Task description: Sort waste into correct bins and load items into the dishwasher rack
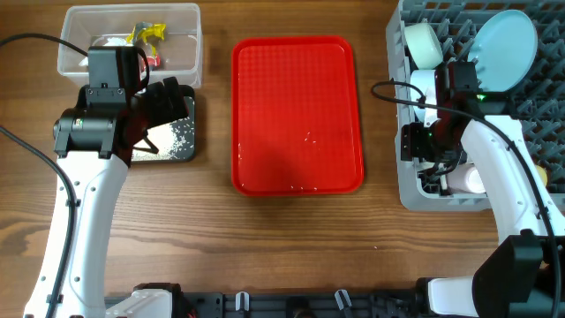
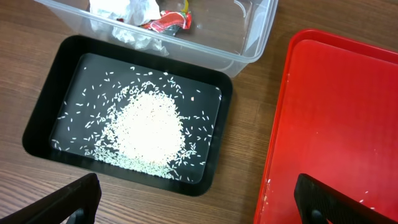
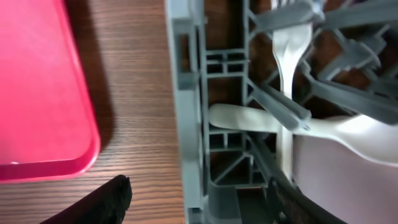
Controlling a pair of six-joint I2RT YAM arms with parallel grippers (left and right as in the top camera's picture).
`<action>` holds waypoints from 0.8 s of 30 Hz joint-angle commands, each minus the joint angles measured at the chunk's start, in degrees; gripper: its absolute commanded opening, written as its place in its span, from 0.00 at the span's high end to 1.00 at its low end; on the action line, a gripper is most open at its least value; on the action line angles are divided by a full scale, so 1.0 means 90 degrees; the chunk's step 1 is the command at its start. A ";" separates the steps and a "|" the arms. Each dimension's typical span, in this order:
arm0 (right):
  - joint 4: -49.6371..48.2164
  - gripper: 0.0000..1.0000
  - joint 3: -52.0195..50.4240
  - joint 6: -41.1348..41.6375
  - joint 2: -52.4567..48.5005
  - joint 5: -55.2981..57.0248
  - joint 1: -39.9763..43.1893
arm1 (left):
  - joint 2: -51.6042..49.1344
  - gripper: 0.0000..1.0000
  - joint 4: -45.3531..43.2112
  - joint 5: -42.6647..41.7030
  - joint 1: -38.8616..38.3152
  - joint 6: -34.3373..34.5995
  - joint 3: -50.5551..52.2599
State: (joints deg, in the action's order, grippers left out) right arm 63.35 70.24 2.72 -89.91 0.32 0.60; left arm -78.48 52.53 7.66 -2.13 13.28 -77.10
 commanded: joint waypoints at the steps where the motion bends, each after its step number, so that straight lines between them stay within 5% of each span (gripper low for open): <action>1: 0.0024 0.28 0.0580 -0.0136 -0.0068 -0.0274 0.0024 | -0.0007 0.00 -0.0017 0.0012 0.0032 0.0078 -0.0017; 6: 0.0330 0.31 0.1365 -0.0488 0.0134 -0.1054 -0.0007 | -0.0007 0.00 -0.0015 0.0012 0.0032 0.0078 -0.0017; 8: 0.0534 0.22 0.1688 -0.0508 0.0333 -0.1066 -0.0063 | -0.0007 0.00 -0.0017 0.0012 0.0032 0.0078 -0.0017; 9: 0.0665 0.00 0.1887 -0.0646 0.0493 -0.1071 -0.0090 | -0.0007 0.00 -0.0017 0.0012 0.0032 0.0078 -0.0017; 13: 0.0707 0.00 0.2322 -0.0549 0.1341 -0.1124 -0.0114 | -0.0007 0.00 -0.0017 0.0012 0.0032 0.0078 -0.0017; 16: 0.0515 0.00 0.2356 0.0022 0.2174 -0.1416 -0.0114 | -0.0007 0.00 -0.0017 0.0012 0.0032 0.0078 -0.0017; 21: 0.0517 0.00 0.2356 0.2419 0.3089 -0.1428 -0.0114 | -0.0007 0.00 -0.0017 0.0012 0.0032 0.0078 -0.0017; 24: 0.0792 0.00 0.2356 0.2358 0.3242 -0.1112 -0.0112 | -0.0007 0.00 -0.0017 0.0012 0.0032 0.0078 -0.0017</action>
State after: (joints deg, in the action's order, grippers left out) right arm 68.49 90.94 19.81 -61.32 -11.55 -0.23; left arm -78.48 52.53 7.66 -2.13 13.28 -77.10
